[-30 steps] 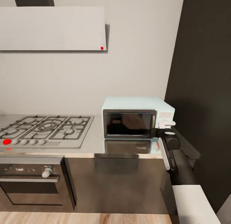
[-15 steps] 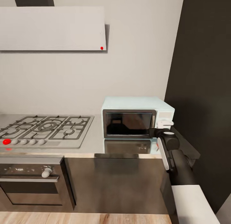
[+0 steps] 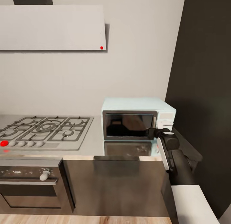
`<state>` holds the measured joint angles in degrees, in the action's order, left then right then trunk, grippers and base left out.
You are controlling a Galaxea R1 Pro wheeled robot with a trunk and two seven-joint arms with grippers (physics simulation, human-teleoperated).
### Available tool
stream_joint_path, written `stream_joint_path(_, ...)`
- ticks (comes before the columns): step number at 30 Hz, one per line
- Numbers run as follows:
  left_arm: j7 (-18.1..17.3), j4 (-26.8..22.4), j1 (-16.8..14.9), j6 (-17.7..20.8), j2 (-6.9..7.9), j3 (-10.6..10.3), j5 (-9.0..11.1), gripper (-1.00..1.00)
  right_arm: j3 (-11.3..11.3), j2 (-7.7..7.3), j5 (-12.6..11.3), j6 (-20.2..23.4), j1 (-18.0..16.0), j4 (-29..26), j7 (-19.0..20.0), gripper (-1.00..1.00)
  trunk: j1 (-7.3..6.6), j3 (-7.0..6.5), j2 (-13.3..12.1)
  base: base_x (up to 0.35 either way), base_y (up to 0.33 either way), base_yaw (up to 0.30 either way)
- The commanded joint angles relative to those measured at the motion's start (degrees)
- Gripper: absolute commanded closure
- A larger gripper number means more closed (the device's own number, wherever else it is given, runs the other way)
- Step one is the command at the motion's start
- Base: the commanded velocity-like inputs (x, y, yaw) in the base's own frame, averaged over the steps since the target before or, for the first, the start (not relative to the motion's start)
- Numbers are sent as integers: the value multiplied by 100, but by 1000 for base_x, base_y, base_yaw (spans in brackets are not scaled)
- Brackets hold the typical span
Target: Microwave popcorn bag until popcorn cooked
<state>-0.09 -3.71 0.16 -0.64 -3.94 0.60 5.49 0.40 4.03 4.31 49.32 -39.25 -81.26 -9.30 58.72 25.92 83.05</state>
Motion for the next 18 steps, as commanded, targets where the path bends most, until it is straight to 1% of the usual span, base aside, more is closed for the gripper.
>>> stream_joint_path(1,0,-7,2,-7,-1,1,58,-100,4,0,45,34,-4,-4,7,-100,1,5,3,91,0,0)
stream_joint_path(13,0,-7,2,-7,-1,1,58,-100,4,-17,43,34,-4,-4,7,-100,1,5,3,10,0,0)
stream_joint_path(18,0,-7,2,-7,-1,-5,58,-100,4,-8,43,34,-4,-4,7,-100,1,5,3,73,0,0)
